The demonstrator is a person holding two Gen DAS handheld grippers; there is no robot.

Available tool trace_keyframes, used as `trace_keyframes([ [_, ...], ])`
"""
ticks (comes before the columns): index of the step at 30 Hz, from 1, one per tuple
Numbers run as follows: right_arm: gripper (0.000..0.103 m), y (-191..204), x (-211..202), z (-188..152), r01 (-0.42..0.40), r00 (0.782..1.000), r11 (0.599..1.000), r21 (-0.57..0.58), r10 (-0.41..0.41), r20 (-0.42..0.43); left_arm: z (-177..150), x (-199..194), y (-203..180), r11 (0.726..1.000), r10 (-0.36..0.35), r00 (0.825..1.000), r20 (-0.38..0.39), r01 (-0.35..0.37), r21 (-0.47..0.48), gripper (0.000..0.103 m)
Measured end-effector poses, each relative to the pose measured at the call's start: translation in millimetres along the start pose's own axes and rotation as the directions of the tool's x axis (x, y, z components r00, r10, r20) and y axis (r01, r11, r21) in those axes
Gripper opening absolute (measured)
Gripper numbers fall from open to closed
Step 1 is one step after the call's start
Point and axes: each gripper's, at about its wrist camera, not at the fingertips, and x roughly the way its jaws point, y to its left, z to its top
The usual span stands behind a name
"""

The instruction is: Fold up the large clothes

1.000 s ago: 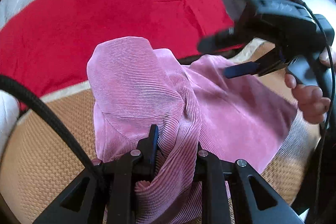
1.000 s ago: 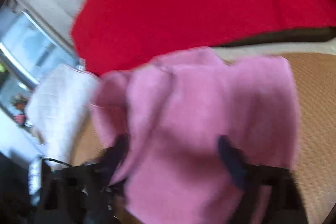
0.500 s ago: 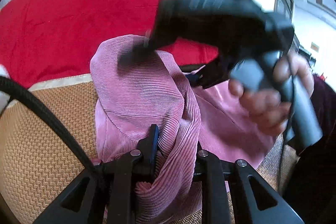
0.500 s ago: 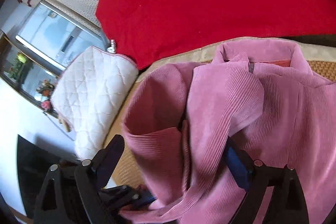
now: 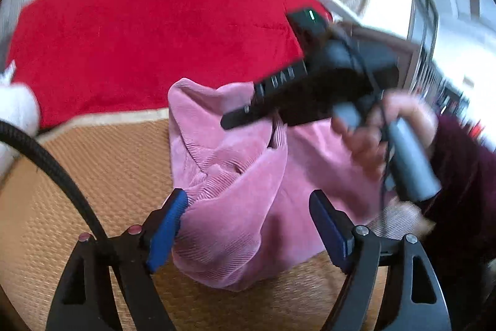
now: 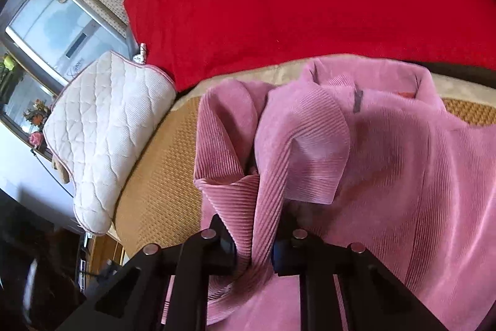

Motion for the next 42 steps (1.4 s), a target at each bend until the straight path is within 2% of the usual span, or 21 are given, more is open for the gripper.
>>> trace_keyframes([
  [2, 0.015, 3.1, -3.0, 1.7, -0.008, 1.0, 1.0, -0.009, 0.008, 0.009, -0.4, 0.9, -2.1, 0.998, 0.05, 0.999, 0.003, -0.05, 0.028, 0.077],
  [4, 0.015, 6.2, -6.1, 2.2, -0.003, 1.0, 1.0, -0.017, 0.003, 0.025, 3.0, -2.6, 2.2, 0.997, 0.075, 0.997, 0.018, -0.075, 0.014, 0.033],
  [7, 0.014, 5.8, -14.7, 2.0, -0.019, 0.998, 1.0, -0.015, 0.02, 0.065, 9.4, -3.0, 0.2, 0.999, 0.013, 1.0, 0.026, -0.012, -0.048, 0.027],
  [10, 0.014, 4.8, -26.6, 2.2, -0.026, 0.995, 0.999, -0.023, 0.028, 0.099, 20.7, -7.7, -15.7, 0.999, -0.031, 0.999, 0.044, 0.033, -0.043, 0.022],
  [13, 0.014, 0.0, -52.2, 3.9, -0.031, 0.987, 0.999, -0.036, 0.036, 0.156, 34.1, -6.7, -41.4, 0.997, -0.08, 0.995, 0.062, 0.081, -0.014, 0.019],
  [15, 0.013, -9.9, -76.8, 5.6, -0.032, 0.978, 0.999, -0.038, 0.039, 0.203, 51.0, -5.9, -66.9, 0.989, -0.146, 0.986, 0.086, 0.145, 0.016, 0.018],
  [20, 0.011, -63.7, -143.5, 6.8, -0.009, 0.947, 1.0, 0.007, 0.007, 0.321, 82.5, 27.6, -128.4, 0.947, -0.31, 0.947, 0.086, 0.299, 0.121, 0.015],
  [23, 0.011, -113.3, -158.5, 3.6, -0.024, 0.943, 0.997, 0.079, -0.004, 0.333, 83.9, 43.8, -151.2, 0.929, -0.342, 0.939, 0.033, 0.333, 0.16, 0.015],
  [26, 0.011, -148.1, -144.0, -1.4, -0.041, 0.955, 0.989, 0.145, -0.004, 0.296, 79.2, 20.2, -140.8, 0.917, -0.374, 0.927, 0.023, 0.366, 0.162, 0.017],
  [27, 0.011, -155.2, -136.8, -1.8, -0.038, 0.962, 0.986, 0.16, -0.007, 0.273, 79.1, 11.5, -131.9, 0.917, -0.373, 0.927, 0.023, 0.365, 0.16, 0.026],
  [28, 0.011, -162.7, -124.8, -2.1, -0.009, 0.972, 0.985, 0.173, -0.032, 0.234, 79.0, 2.1, -122.3, 0.917, -0.377, 0.925, 0.037, 0.368, 0.155, 0.042],
  [29, 0.011, -166.7, -119.2, -2.6, 0.018, 0.974, 0.985, 0.17, -0.055, 0.218, 77.1, -16.6, -105.0, 0.92, -0.377, 0.922, 0.084, 0.363, 0.147, 0.05],
  [30, 0.011, -168.8, -115.9, -2.3, 0.028, 0.976, 0.985, 0.17, -0.064, 0.21, 76.9, -23.2, -93.0, 0.93, -0.356, 0.928, 0.114, 0.339, 0.141, 0.061],
  [32, 0.011, -175.5, -114.4, -2.8, 0.02, 0.977, 0.981, 0.191, -0.06, 0.205, 76.1, -27.5, -61.9, 0.963, -0.26, 0.956, 0.136, 0.247, 0.104, 0.062],
  [34, 0.011, -175.9, -120.2, -3.4, 0.019, 0.973, 0.981, 0.195, -0.063, 0.223, 75.6, -11.0, -37.9, 0.982, -0.188, 0.977, 0.099, 0.185, 0.042, 0.061],
  [35, 0.011, -174.0, -124.8, -3.5, 0.022, 0.969, 0.981, 0.195, -0.069, 0.239, 72.0, 6.1, -27.4, 0.987, -0.159, 0.986, 0.047, 0.159, 0.001, 0.061],
  [36, 0.011, -172.4, -127.4, -2.8, 0.024, 0.966, 0.98, 0.196, -0.073, 0.249, 67.4, 17.8, -23.5, 0.987, -0.158, 0.987, 0.002, 0.158, -0.019, 0.059],
  [37, 0.011, -169.7, -133.8, -3.4, 0.024, 0.96, 0.98, 0.197, -0.078, 0.27, 63.5, 25.7, -24.1, 0.987, -0.161, 0.987, -0.031, 0.16, -0.026, 0.049],
  [38, 0.011, -169.2, -139.0, -4.6, 0.025, 0.956, 0.981, 0.194, -0.08, 0.283, 58.4, 36.4, -30.4, 0.985, -0.171, 0.983, -0.068, 0.17, -0.028, 0.045],
  [39, 0.011, -167.2, -143.6, -4.3, 0.029, 0.951, 0.982, 0.189, -0.086, 0.298, 54.9, 41.2, -41.0, 0.983, -0.183, 0.981, -0.07, 0.183, -0.009, 0.041],
  [42, 0.011, -154.6, -156.2, -4.5, 0.074, 0.931, 0.982, 0.176, -0.131, 0.34, 55.1, 43.0, -61.2, 0.976, -0.213, 0.976, -0.052, 0.215, 0.038, 0.041],
])
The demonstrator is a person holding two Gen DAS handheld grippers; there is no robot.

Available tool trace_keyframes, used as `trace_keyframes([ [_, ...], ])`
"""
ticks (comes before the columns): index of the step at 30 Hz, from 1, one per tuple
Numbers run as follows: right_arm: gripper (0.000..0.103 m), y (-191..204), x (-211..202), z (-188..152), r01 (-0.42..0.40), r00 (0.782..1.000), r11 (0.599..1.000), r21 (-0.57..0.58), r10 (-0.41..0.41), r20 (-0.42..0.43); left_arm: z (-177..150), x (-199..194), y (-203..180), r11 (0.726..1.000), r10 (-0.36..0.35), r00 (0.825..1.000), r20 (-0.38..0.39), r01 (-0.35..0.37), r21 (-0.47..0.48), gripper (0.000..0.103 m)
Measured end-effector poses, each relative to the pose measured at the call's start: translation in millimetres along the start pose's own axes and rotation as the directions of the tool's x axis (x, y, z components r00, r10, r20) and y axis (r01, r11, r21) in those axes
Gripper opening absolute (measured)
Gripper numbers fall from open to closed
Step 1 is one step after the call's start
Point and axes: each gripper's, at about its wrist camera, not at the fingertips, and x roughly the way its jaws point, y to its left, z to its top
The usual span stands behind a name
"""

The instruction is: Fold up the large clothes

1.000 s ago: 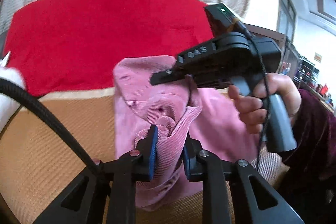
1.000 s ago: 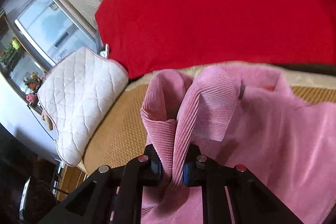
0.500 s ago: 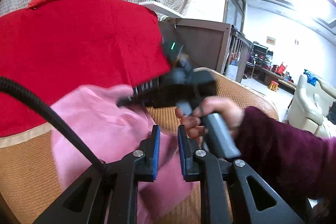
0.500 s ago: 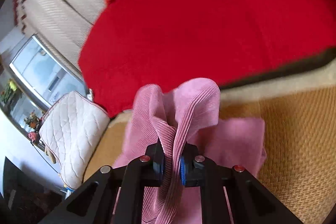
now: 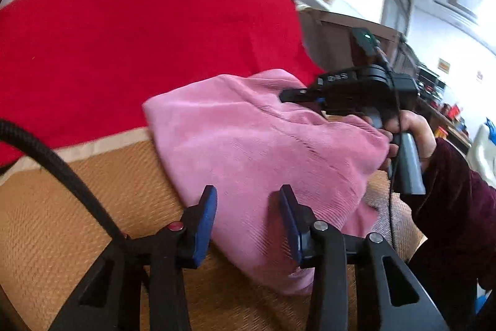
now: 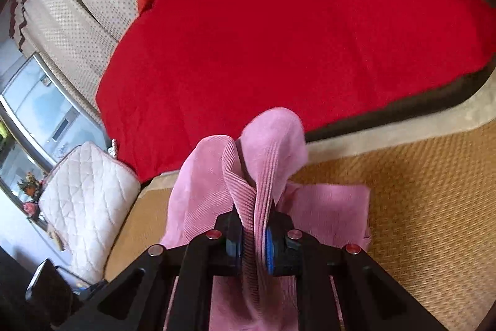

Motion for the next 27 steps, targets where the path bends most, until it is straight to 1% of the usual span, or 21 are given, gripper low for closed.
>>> trace_keyframes([
  [1, 0.011, -0.8, -7.8, 0.1, 0.018, 1.0, 1.0, -0.006, -0.018, 0.021, -1.9, -1.6, -9.3, 1.0, -0.023, 1.0, -0.01, 0.023, 0.002, 0.041],
  [4, 0.011, -12.1, -23.7, 0.3, 0.053, 0.998, 0.999, -0.012, -0.052, 0.043, -14.5, 32.7, -34.1, 0.997, 0.011, 0.994, -0.108, -0.002, 0.078, 0.041],
  [5, 0.011, -19.0, -24.2, -1.9, 0.062, 0.998, 0.998, -0.01, -0.062, 0.024, -19.2, 41.0, -41.5, 0.994, 0.029, 0.992, -0.122, -0.015, 0.11, 0.041],
  [6, 0.011, -24.7, -19.6, -5.1, 0.077, 0.997, 0.997, -0.01, -0.077, -0.006, -23.2, 46.0, -51.9, 0.985, 0.058, 0.991, -0.119, -0.037, 0.171, 0.041],
  [7, 0.011, -28.3, -17.6, -7.3, 0.104, 0.994, 0.995, -0.01, -0.104, -0.022, -24.7, 47.4, -57.9, 0.977, 0.071, 0.991, -0.116, -0.046, 0.209, 0.041],
  [8, 0.011, -37.8, -9.7, -13.3, 0.152, 0.987, 0.988, -0.007, -0.152, -0.055, -24.9, 47.9, -60.4, 0.974, 0.075, 0.989, -0.125, -0.046, 0.222, 0.041],
  [9, 0.012, -45.6, -3.4, -17.9, 0.167, 0.982, 0.986, 0.004, -0.166, -0.088, -24.4, 46.6, -59.3, 0.977, 0.067, 0.988, -0.142, -0.036, 0.212, 0.041],
  [10, 0.012, -55.0, 2.5, -22.9, 0.167, 0.978, 0.986, 0.03, -0.162, -0.128, -24.4, 44.7, -57.8, 0.978, 0.058, 0.986, -0.155, -0.024, 0.207, 0.041],
  [11, 0.012, -62.7, 4.2, -26.2, 0.153, 0.978, 0.986, 0.06, -0.142, -0.151, -25.5, 40.7, -55.9, 0.978, 0.048, 0.985, -0.168, -0.012, 0.207, 0.041],
  [12, 0.015, -66.7, 2.4, -27.2, 0.13, 0.981, 0.988, 0.085, -0.116, -0.154, -26.3, 37.3, -53.2, 0.979, 0.045, 0.984, -0.17, -0.01, 0.201, 0.042],
  [13, 0.016, -68.0, -1.3, -27.1, 0.108, 0.984, 0.989, 0.101, -0.092, -0.151, -21.4, 34.3, -46.2, 0.981, 0.044, 0.984, -0.17, -0.011, 0.191, 0.042],
  [14, 0.018, -66.6, -6.2, -26.6, 0.092, 0.987, 0.99, 0.104, -0.076, -0.143, -23.9, 31.6, -44.3, 0.982, 0.048, 0.985, -0.167, -0.016, 0.191, 0.042],
  [15, 0.025, -66.7, -11.4, -26.5, 0.093, 0.987, 0.991, 0.1, -0.079, -0.14, -26.0, 31.1, -42.5, 0.98, 0.054, 0.985, -0.165, -0.02, 0.199, 0.042],
  [16, 0.03, -64.8, -18.3, -25.9, 0.115, 0.985, 0.988, 0.099, -0.101, -0.137, -28.0, 30.1, -40.9, 0.978, 0.061, 0.985, -0.162, -0.027, 0.205, 0.042],
  [17, 0.032, -67.9, -25.9, -25.3, 0.132, 0.984, 0.986, 0.101, -0.118, -0.133, -30.3, 28.7, -41.7, 0.977, 0.072, 0.985, -0.156, -0.038, 0.209, 0.042],
  [19, 0.033, -64.1, -43.9, -24.1, 0.181, 0.98, 0.98, 0.089, -0.171, -0.103, -33.9, 26.1, -41.9, 0.976, 0.082, 0.985, -0.149, -0.049, 0.213, 0.042],
  [20, 0.033, -60.0, -56.6, -25.0, 0.187, 0.981, 0.979, 0.08, -0.181, -0.073, -37.1, 24.7, -47.1, 0.976, 0.081, 0.986, -0.148, -0.048, 0.213, 0.042],
  [23, 0.033, -43.8, -90.7, -34.0, 0.196, 0.981, 0.98, 0.042, -0.196, 0.0, -36.2, 15.1, -44.9, 0.983, 0.027, 0.988, -0.149, 0.001, 0.181, 0.042],
  [24, 0.033, -36.1, -97.7, -37.7, 0.181, 0.983, 0.983, 0.025, -0.182, 0.014, -35.8, 12.3, -42.5, 0.984, 0.019, 0.989, -0.147, 0.007, 0.177, 0.042],
  [25, 0.033, -26.4, -105.3, -43.9, 0.15, 0.988, 0.989, 0.0, -0.15, 0.022, -35.4, 8.5, -40.1, 0.985, 0.014, 0.99, -0.14, 0.011, 0.173, 0.043],
  [27, 0.033, -9.5, -108.3, -52.4, 0.125, 0.992, 0.991, -0.041, -0.124, 0.018, -36.0, 2.8, -35.8, 0.987, 0.0, 0.992, -0.129, 0.021, 0.158, 0.044],
])
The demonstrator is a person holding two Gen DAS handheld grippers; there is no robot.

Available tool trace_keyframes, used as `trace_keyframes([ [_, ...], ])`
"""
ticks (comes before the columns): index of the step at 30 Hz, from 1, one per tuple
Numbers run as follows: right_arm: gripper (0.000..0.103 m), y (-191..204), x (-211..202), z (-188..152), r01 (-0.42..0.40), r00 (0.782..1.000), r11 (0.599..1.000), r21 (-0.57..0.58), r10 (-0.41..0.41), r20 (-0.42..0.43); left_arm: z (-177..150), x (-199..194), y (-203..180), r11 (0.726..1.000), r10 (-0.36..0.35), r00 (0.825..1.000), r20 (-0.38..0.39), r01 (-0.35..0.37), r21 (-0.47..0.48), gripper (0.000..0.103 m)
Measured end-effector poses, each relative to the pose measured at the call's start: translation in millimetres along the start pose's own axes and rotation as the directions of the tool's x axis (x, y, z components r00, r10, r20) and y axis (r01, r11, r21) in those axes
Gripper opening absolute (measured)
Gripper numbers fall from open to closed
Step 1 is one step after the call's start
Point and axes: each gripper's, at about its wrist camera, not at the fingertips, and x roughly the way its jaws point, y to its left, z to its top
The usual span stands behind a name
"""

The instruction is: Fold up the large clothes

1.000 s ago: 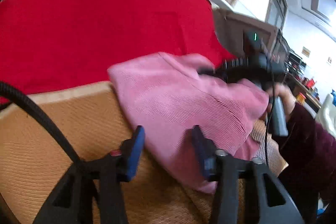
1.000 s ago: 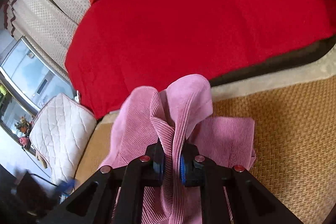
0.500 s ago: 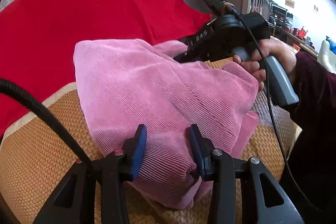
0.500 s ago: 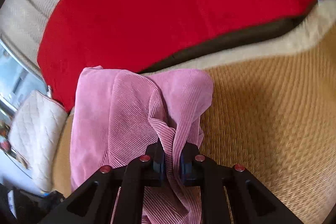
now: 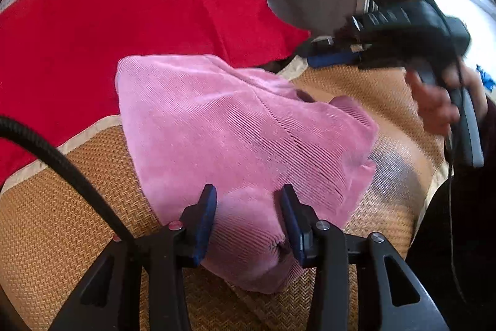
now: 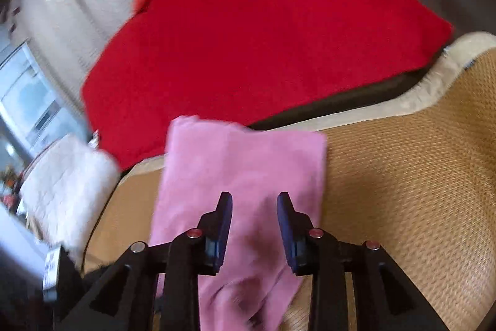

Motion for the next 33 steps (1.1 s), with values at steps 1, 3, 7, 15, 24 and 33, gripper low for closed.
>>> trace_keyframes([
  [1, 0.033, 11.1, -0.1, -8.0, -0.005, 1.0, 0.999, -0.037, 0.005, -0.018, -1.1, -2.1, 1.7, 1.0, -0.003, 1.0, -0.001, 0.003, -0.005, 0.044],
  [3, 0.033, 23.1, 9.1, -16.7, -0.002, 0.997, 0.998, -0.069, -0.003, -0.071, 0.7, -5.7, 0.9, 1.0, -0.005, 1.0, 0.001, 0.005, -0.013, 0.044],
  [7, 0.033, 28.4, 43.2, -63.5, 0.064, 0.963, 0.994, -0.084, -0.083, -0.257, -3.6, -17.8, 11.8, 0.998, -0.049, 0.999, -0.008, 0.049, -0.039, 0.045],
  [15, 0.033, 31.0, 37.4, -58.6, 0.093, 0.949, 0.989, -0.119, -0.124, -0.289, 4.3, -39.1, 36.5, 0.99, -0.002, 0.997, 0.082, 0.013, -0.137, 0.063],
  [24, 0.033, 42.2, 34.9, 39.6, 0.069, 0.98, 0.992, -0.105, -0.087, -0.18, -12.3, -6.8, 49.8, 0.976, -0.039, 0.998, -0.051, 0.027, -0.215, 0.075],
  [33, 0.033, 25.1, 183.5, 66.6, 0.053, 0.914, 0.999, -0.005, -0.051, -0.404, -9.7, -5.0, 57.0, 0.978, -0.026, 0.999, -0.043, 0.017, -0.209, 0.076],
])
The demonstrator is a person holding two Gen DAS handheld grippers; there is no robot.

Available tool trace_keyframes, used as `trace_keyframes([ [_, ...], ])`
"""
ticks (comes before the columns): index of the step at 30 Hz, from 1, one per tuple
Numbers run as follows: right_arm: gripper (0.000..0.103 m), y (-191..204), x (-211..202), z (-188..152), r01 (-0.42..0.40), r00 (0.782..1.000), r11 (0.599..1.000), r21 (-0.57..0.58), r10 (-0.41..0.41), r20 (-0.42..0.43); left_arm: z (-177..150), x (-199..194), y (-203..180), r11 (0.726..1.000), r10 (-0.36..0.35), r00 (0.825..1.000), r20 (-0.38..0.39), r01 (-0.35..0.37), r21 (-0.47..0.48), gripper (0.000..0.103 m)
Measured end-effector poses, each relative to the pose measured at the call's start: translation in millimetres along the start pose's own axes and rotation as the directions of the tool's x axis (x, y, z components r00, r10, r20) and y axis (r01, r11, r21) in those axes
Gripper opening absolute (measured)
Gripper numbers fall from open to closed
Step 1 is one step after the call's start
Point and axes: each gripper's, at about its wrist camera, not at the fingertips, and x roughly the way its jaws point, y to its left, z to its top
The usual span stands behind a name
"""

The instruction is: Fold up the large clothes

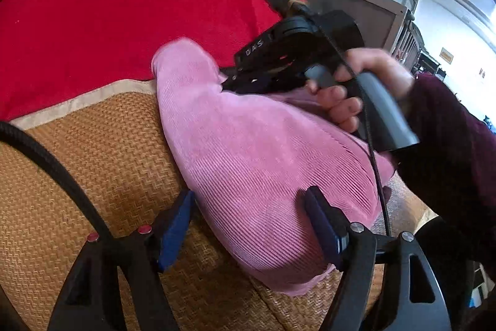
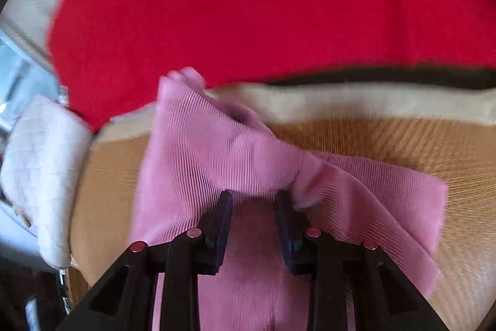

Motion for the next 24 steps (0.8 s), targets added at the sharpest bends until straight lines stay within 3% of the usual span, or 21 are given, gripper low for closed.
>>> trace_keyframes([
  [2, 0.032, -7.4, -3.1, 3.7, -0.049, 0.999, 0.998, 0.027, 0.049, 0.016, -0.8, -1.4, 0.4, 1.0, -0.009, 1.0, -0.003, 0.009, -0.004, 0.076],
  [4, 0.032, -2.2, -15.2, 3.4, -0.043, 0.998, 0.999, 0.016, 0.042, 0.041, -1.2, -3.3, -4.1, 1.0, -0.001, 1.0, -0.001, 0.001, 0.006, 0.076],
  [10, 0.032, 8.5, -91.7, -45.1, -0.02, 0.988, 0.999, -0.046, 0.027, 0.152, -2.7, -4.4, -10.6, 0.999, 0.045, 0.999, 0.007, -0.045, 0.026, 0.075],
  [15, 0.032, 13.7, -117.5, -99.4, 0.004, 0.982, 0.998, -0.067, 0.009, 0.186, -2.6, -3.7, -14.1, 0.997, 0.074, 0.997, 0.012, -0.074, 0.035, 0.076],
  [20, 0.035, -6.3, -80.9, -140.3, 0.021, 0.99, 1.0, -0.008, -0.02, 0.138, -3.9, 2.5, -22.1, 0.994, 0.097, 0.995, 0.013, -0.097, 0.045, 0.077],
  [24, 0.038, -13.8, -70.2, -140.1, 0.001, 0.987, 1.0, -0.001, -0.001, 0.162, -3.0, 4.9, -26.6, 0.991, 0.122, 0.992, 0.017, -0.123, 0.052, 0.079],
])
